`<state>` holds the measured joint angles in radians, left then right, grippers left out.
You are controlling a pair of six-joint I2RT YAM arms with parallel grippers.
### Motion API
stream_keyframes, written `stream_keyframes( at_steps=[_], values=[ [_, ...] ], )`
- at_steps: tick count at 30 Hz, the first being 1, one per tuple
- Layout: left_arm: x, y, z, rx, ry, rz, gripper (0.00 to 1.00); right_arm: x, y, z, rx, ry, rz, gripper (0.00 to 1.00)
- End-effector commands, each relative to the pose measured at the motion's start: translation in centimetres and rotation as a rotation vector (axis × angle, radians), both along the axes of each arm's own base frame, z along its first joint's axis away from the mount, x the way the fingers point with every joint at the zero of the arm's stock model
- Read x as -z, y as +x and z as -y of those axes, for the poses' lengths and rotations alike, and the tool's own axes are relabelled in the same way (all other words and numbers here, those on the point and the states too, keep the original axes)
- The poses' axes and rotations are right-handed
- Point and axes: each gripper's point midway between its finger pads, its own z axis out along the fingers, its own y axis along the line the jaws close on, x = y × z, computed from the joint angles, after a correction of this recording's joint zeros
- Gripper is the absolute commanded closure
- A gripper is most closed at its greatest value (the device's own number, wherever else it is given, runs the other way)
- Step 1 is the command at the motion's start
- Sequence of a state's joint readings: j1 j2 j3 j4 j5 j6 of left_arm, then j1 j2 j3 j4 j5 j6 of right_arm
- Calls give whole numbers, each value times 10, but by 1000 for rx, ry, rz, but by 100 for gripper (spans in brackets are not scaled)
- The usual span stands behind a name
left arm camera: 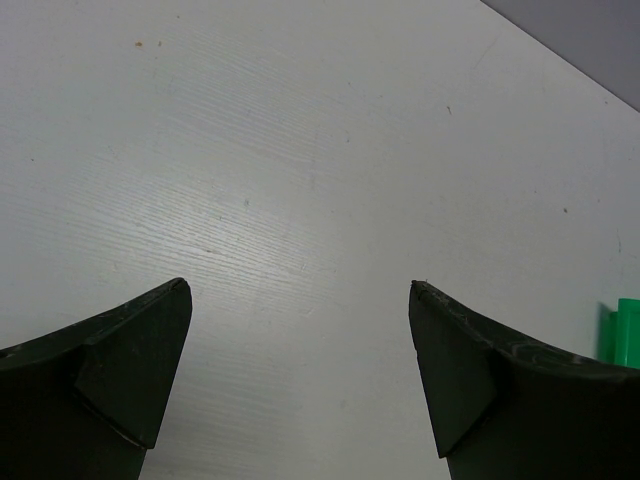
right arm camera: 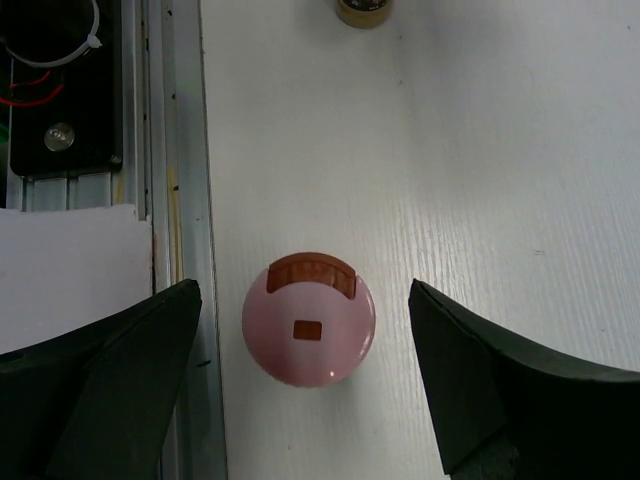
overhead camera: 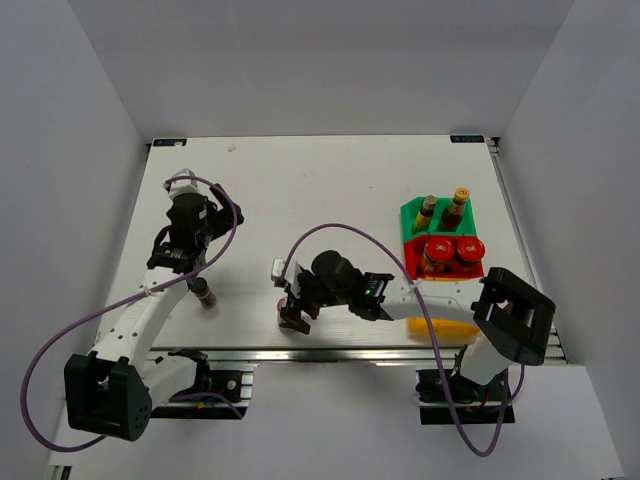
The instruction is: Organize the condiment bottles
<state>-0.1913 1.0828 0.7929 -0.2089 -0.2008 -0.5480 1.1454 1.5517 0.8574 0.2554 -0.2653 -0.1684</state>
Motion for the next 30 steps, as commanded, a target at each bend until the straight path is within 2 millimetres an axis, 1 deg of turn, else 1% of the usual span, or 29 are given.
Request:
stream_keyframes(
  at_steps=[1, 3, 4, 6, 7, 8, 10, 11, 12, 13, 14, 15, 17, 18, 20, 21, 23, 24, 25, 26, 27, 28, 29, 30],
  values=[
    [-12, -1, -2, -1, 0, 35, 2, -26, 7, -22, 11, 81, 61, 13],
    [-12, -1, -1, -1, 0, 35, 2, -28, 4, -24, 8, 85, 64, 16],
    [-12, -1, -2, -3, 0, 36, 2, -28, 5, -23, 16, 84, 65, 22],
    [-13, -1, -2, -1, -1, 38, 2, -28, 5, -20, 35, 81, 54, 32],
    [-13, -1, -2, -1, -1, 38, 2, -28, 7, -18, 47, 78, 56, 38],
    [-13, -1, -1, 0, 0, 36, 2, -25, 6, -15, 59, 67, 49, 41],
    [-13, -1, -1, -1, -3, 39, 2, -32, 10, -10, 99, 79, 51, 48],
    [-13, -1, -1, 1, -3, 39, 2, -31, 11, -6, 115, 78, 48, 49],
    [-14, -1, -1, 1, -3, 41, 2, -40, 11, -3, 134, 101, 45, 52],
    [-14, -1, -1, 1, -4, 42, 2, -45, 15, 0, 164, 110, 51, 54],
    [-15, -2, -1, -1, -4, 44, 2, -44, 16, 4, 185, 109, 50, 55],
    [-16, -2, -2, -1, -4, 47, 2, -54, 20, 9, 224, 129, 54, 57],
    [-16, -2, -2, -2, -4, 47, 2, -60, 28, 18, 297, 132, 60, 58],
    [-17, -2, -2, -3, -2, 50, 2, -64, 31, 27, 329, 122, 60, 59],
    [-18, -3, -3, -6, -2, 53, 2, -67, 43, 44, 436, 103, 52, 59],
    [-18, -3, -3, -7, -1, 55, 2, -69, 44, 58, 477, 83, 36, 59],
    [-19, -3, -2, -2, -5, 59, 2, -69, 60, 85, 635, 66, 1, 59],
    [-19, -3, -1, 3, -6, 60, 2, -80, 63, 101, 695, 85, -4, 60],
    [-18, -3, -1, 3, -6, 59, 2, -66, 67, 128, 794, 9, 4, 60],
    [-19, -2, 0, 6, -8, 60, 2, -76, 69, 145, 879, 50, -30, 60],
    [-19, -2, 0, 6, -10, 60, 2, -75, 69, 158, 936, 44, -45, 60],
    [-18, -1, 0, 8, -10, 58, 2, -67, 71, 185, 1025, -9, -41, 60],
    [-18, 0, 2, 15, -13, 59, 2, -78, 68, 199, 1099, 52, -86, 61],
    [-18, 0, 3, 19, -15, 59, 2, -82, 71, 216, 1174, 65, -76, 62]
  ],
)
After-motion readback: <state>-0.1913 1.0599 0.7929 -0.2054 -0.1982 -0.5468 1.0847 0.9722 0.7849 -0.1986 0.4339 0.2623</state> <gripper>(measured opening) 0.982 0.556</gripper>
